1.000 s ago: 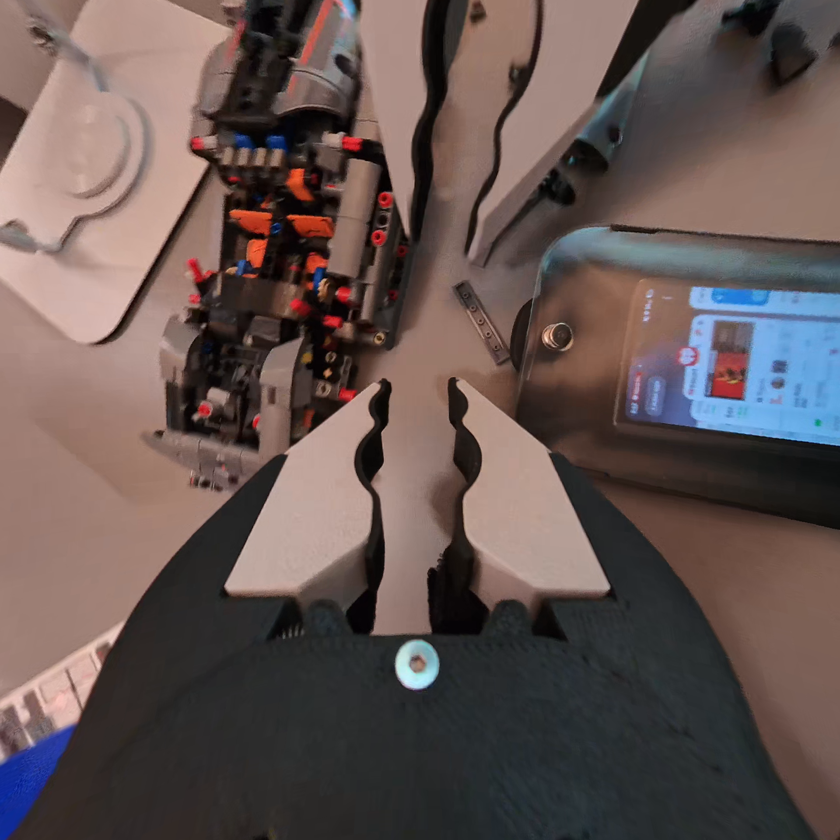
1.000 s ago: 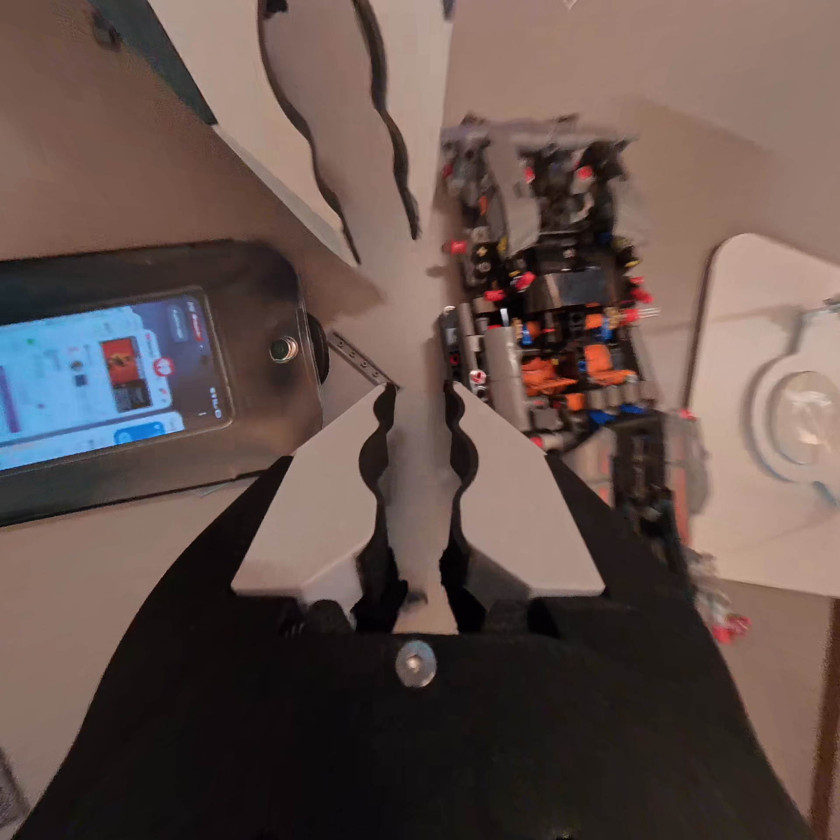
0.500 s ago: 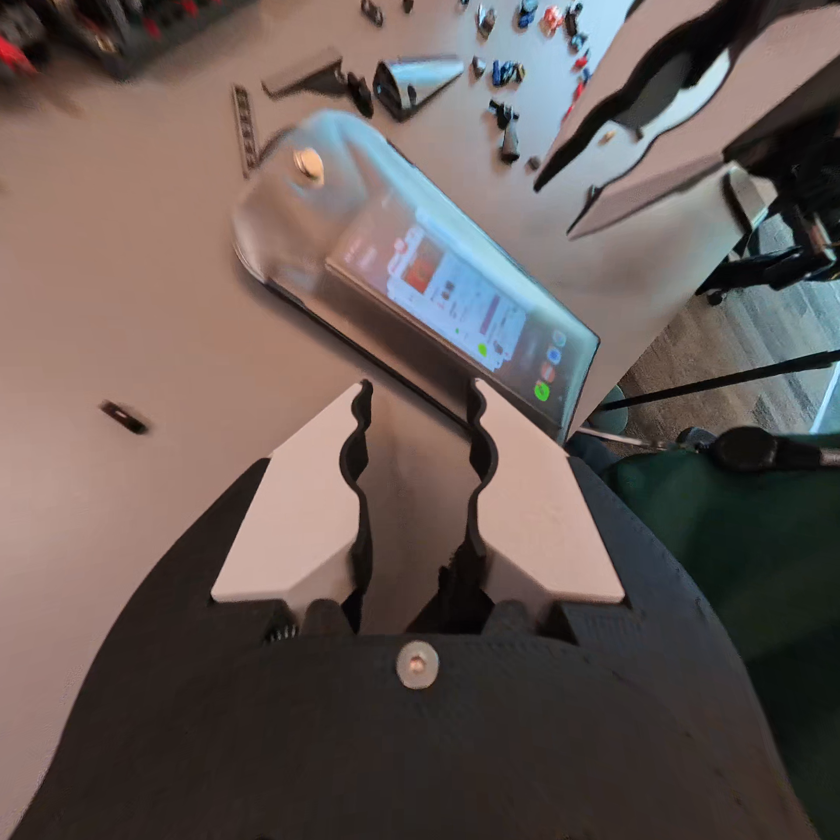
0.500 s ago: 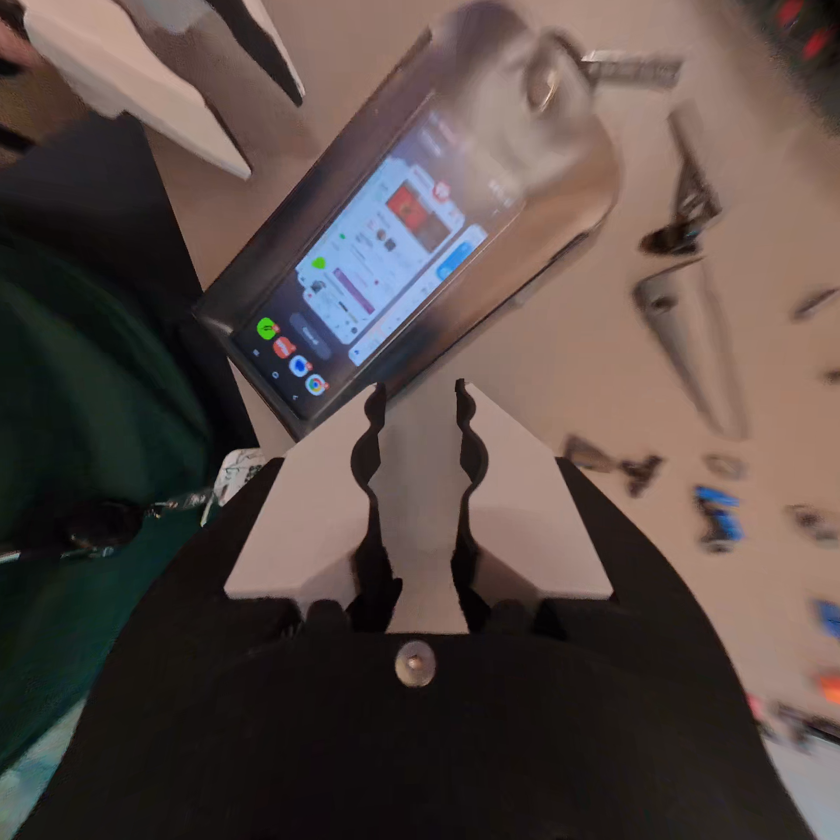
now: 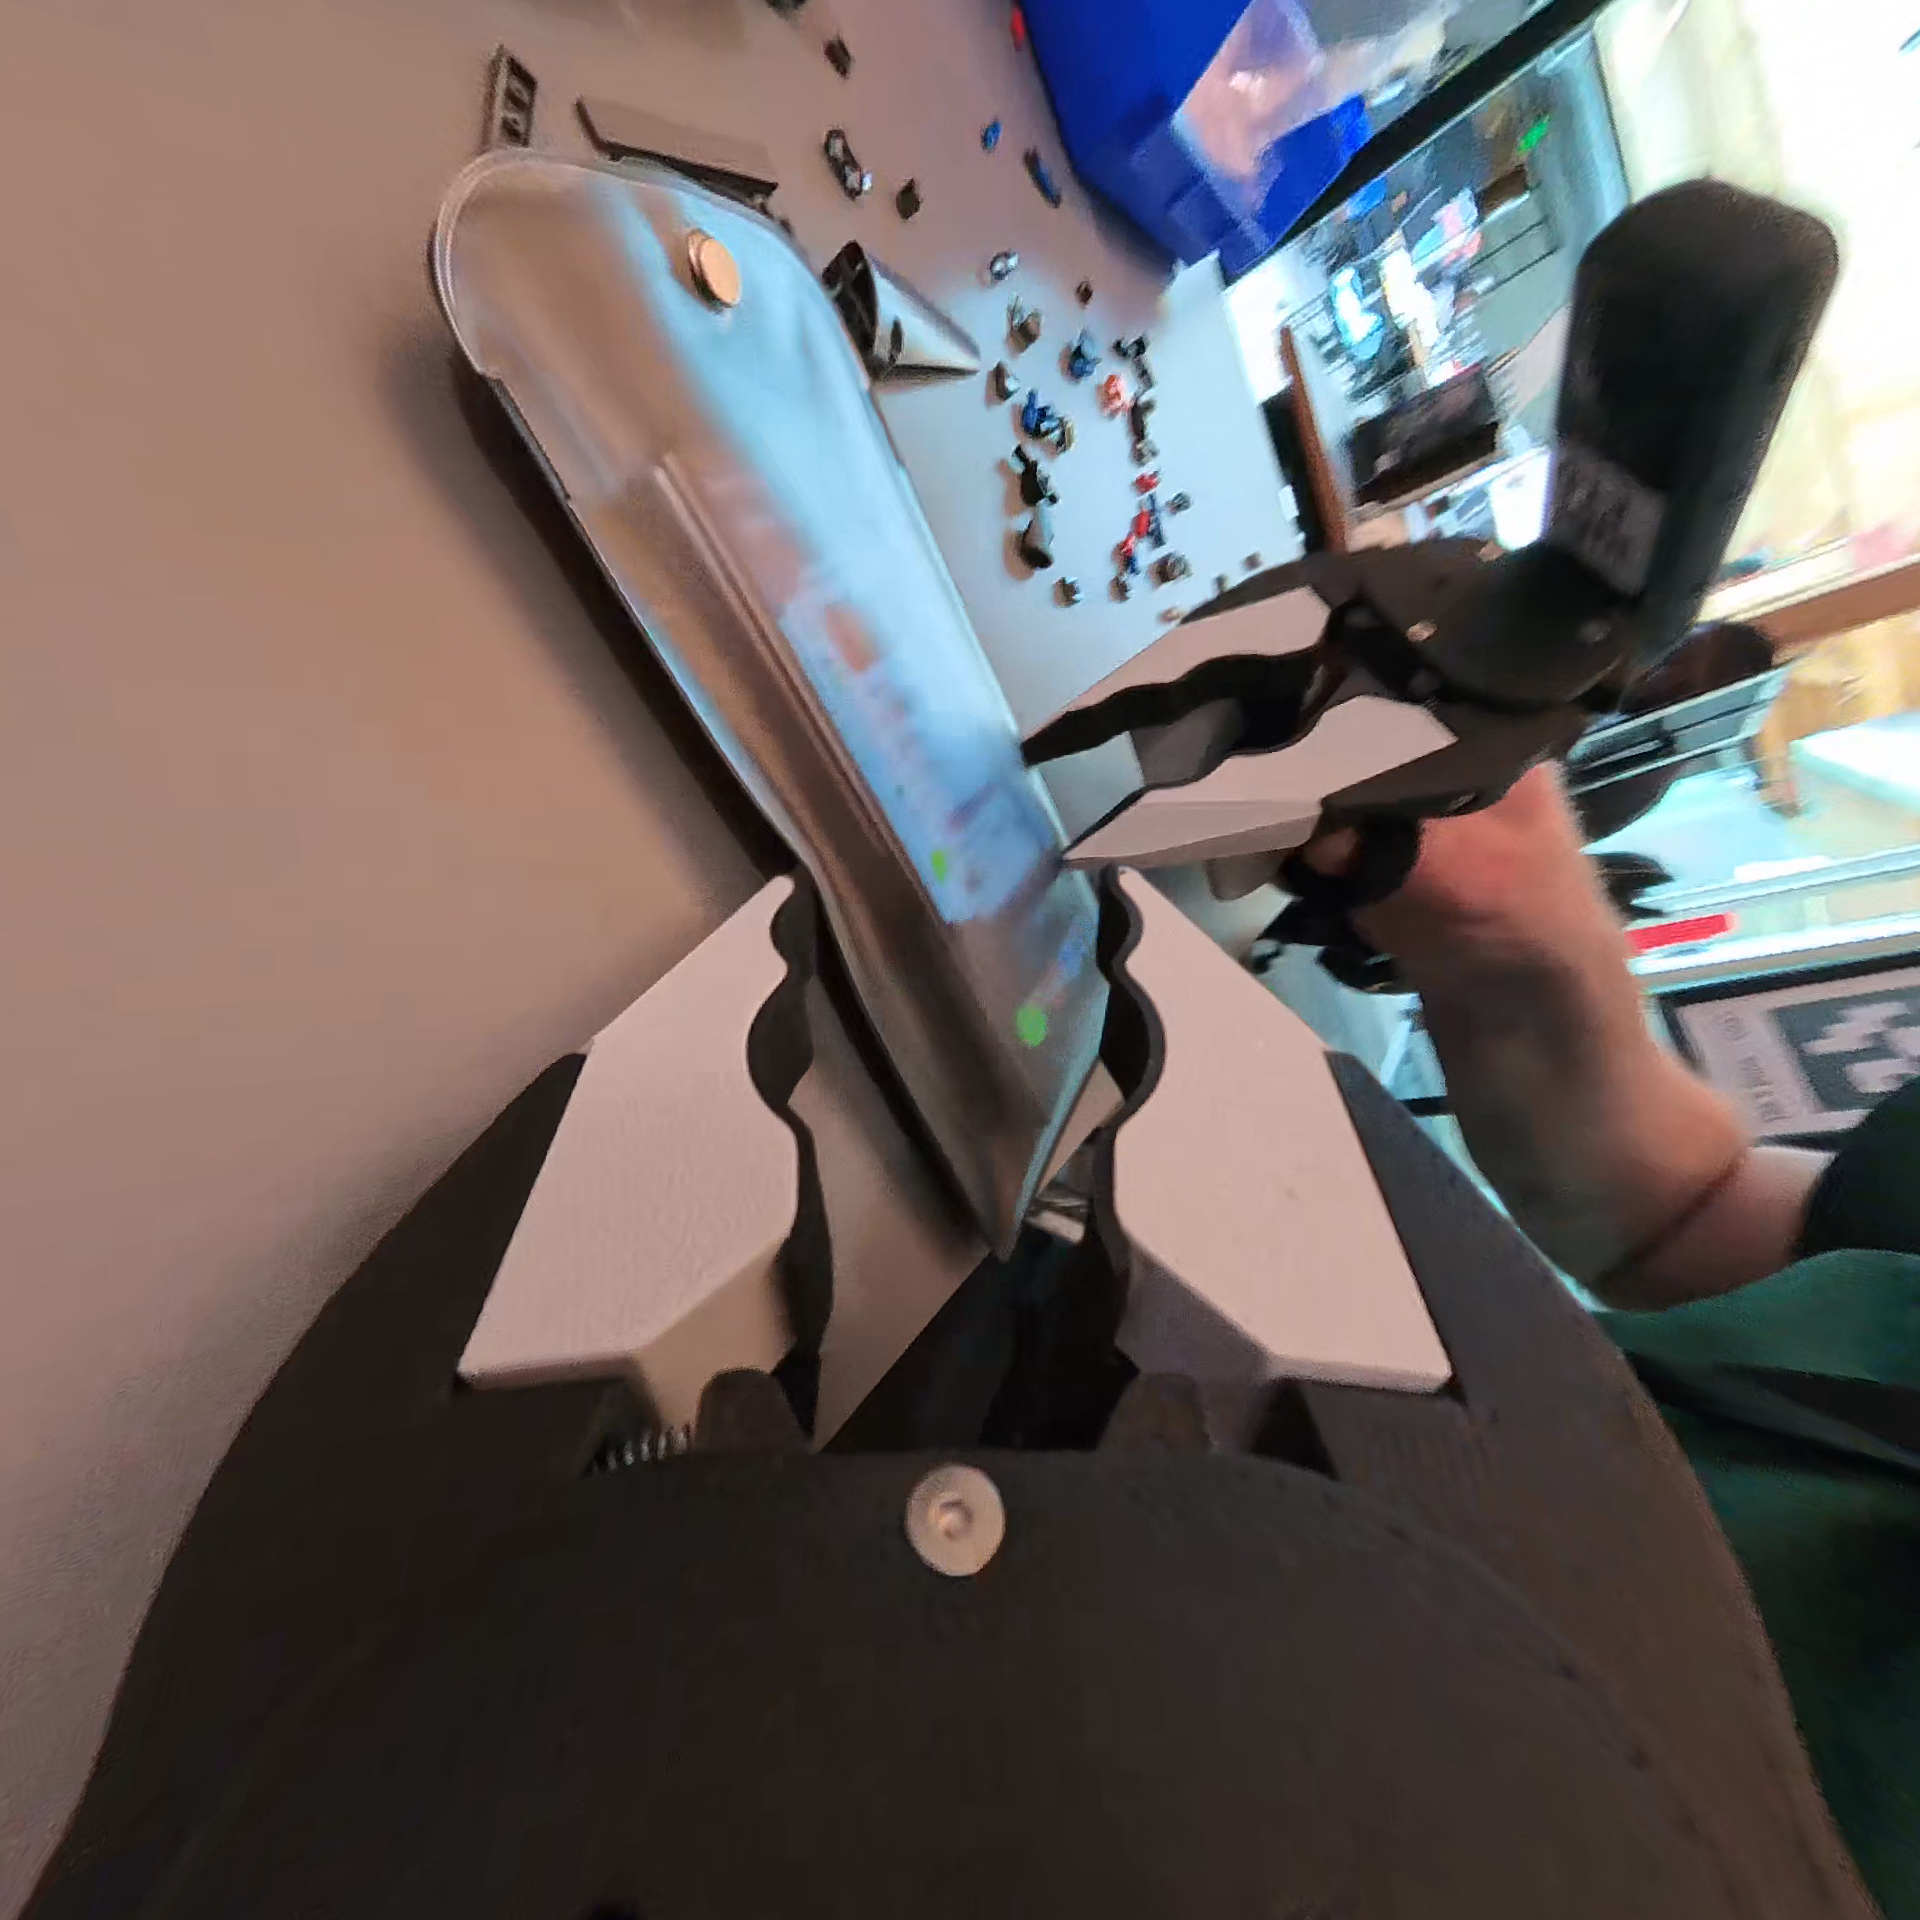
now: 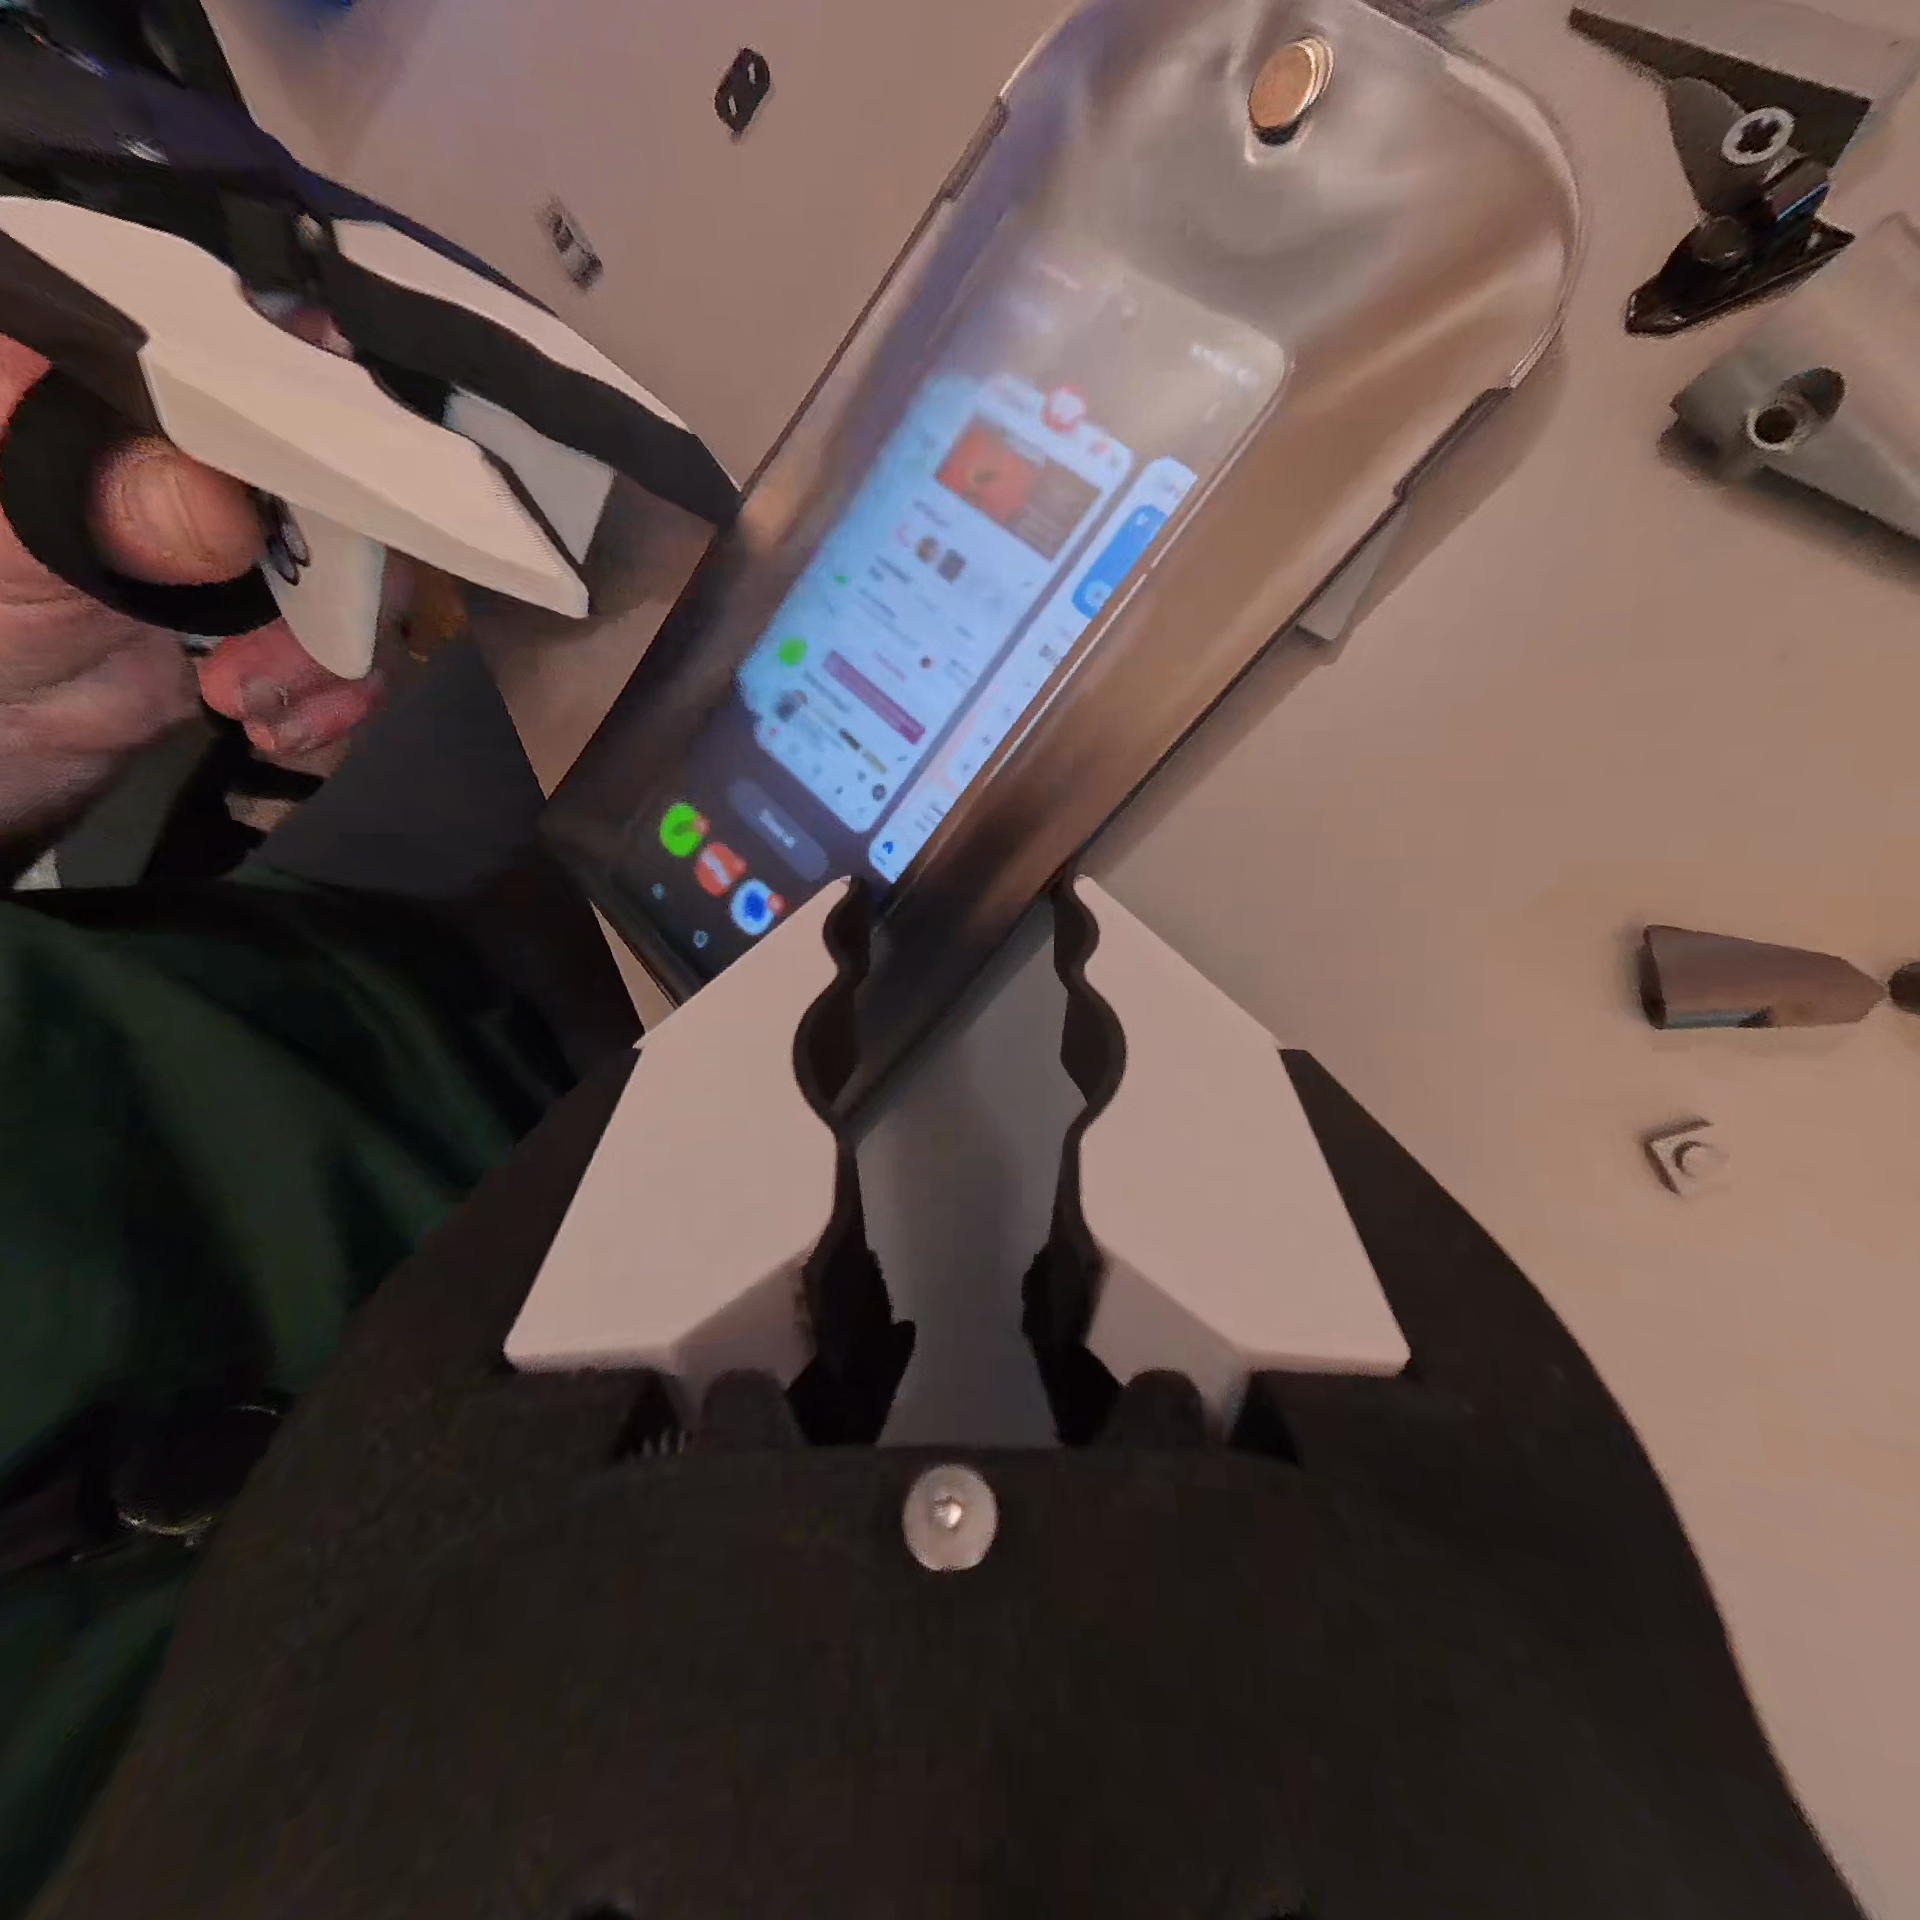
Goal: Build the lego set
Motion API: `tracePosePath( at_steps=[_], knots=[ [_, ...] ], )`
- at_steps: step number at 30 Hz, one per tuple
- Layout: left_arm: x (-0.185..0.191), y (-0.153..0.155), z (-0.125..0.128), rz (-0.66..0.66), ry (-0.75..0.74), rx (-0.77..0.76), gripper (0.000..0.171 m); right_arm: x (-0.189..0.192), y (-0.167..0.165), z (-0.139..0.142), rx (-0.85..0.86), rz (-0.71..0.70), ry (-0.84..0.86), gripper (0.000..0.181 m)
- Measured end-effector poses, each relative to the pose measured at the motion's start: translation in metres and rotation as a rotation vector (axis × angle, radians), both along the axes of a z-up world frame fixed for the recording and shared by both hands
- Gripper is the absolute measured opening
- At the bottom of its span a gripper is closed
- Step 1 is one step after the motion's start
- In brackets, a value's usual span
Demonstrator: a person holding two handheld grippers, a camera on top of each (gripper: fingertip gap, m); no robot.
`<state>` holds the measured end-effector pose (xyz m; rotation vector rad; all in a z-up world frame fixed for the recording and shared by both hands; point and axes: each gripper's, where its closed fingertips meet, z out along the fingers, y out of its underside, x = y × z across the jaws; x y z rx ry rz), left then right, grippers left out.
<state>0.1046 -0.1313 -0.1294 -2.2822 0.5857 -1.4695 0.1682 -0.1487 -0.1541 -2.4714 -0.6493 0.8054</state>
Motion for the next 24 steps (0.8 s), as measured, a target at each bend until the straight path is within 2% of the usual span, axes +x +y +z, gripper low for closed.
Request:
tracePosePath(
  at_steps=[2, 4, 6, 8, 10, 12, 13, 16, 18, 20, 22, 24],
  knots=[
    [0.003, 0.001, 0.003, 0.011, -0.075, -0.048, 0.045, 0.0, -0.001, 0.0, 0.013, -0.015, 0.061, 0.03],
    [0.008, 0.001, 0.007, 0.004, -0.14, -0.086, 0.046, 0.002, -0.003, -0.001, 0.018, -0.018, 0.103, 0.024],
    [0.013, 0.001, 0.013, -0.001, -0.216, -0.124, 0.044, 0.004, -0.006, -0.004, 0.025, -0.003, 0.102, 0.007],
    [0.023, -0.008, 0.017, -0.047, -0.267, -0.177, 0.043, -0.002, -0.008, -0.005, 0.036, 0.012, 0.141, 0.006],
    [0.035, -0.015, 0.009, -0.078, -0.197, -0.15, 0.04, -0.006, -0.008, -0.005, 0.052, 0.024, 0.137, 0.005],
    [0.035, -0.013, 0.0, -0.068, -0.127, -0.116, 0.027, -0.005, -0.006, -0.004, 0.082, 0.022, 0.127, 0.005],
    [0.033, -0.011, -0.001, -0.056, -0.132, -0.139, 0.018, -0.006, -0.006, -0.001, 0.088, 0.03, 0.148, 0.005],
    [0.029, -0.005, 0.007, -0.03, -0.176, -0.115, 0.014, -0.007, 0.001, 0.011, 0.164, 0.033, 0.187, 0.006],
    [0.024, 0.0, 0.024, -0.014, -0.228, -0.051, 0.014, -0.007, 0.007, 0.029, 0.233, 0.018, 0.286, 0.005],
    [0.01, 0.011, 0.048, 0.025, -0.29, -0.003, 0.013, -0.004, 0.012, 0.036, 0.288, 0.008, 0.302, 0.0],
    [-0.018, 0.028, 0.075, 0.078, -0.292, 0.077, 0.013, -0.004, 0.01, 0.035, 0.316, 0.028, 0.277, 0.0],
    [-0.06, 0.053, 0.103, 0.147, -0.227, 0.194, 0.013, -0.003, 0.01, 0.032, 0.322, 0.034, 0.243, 0.0]
  ],
)
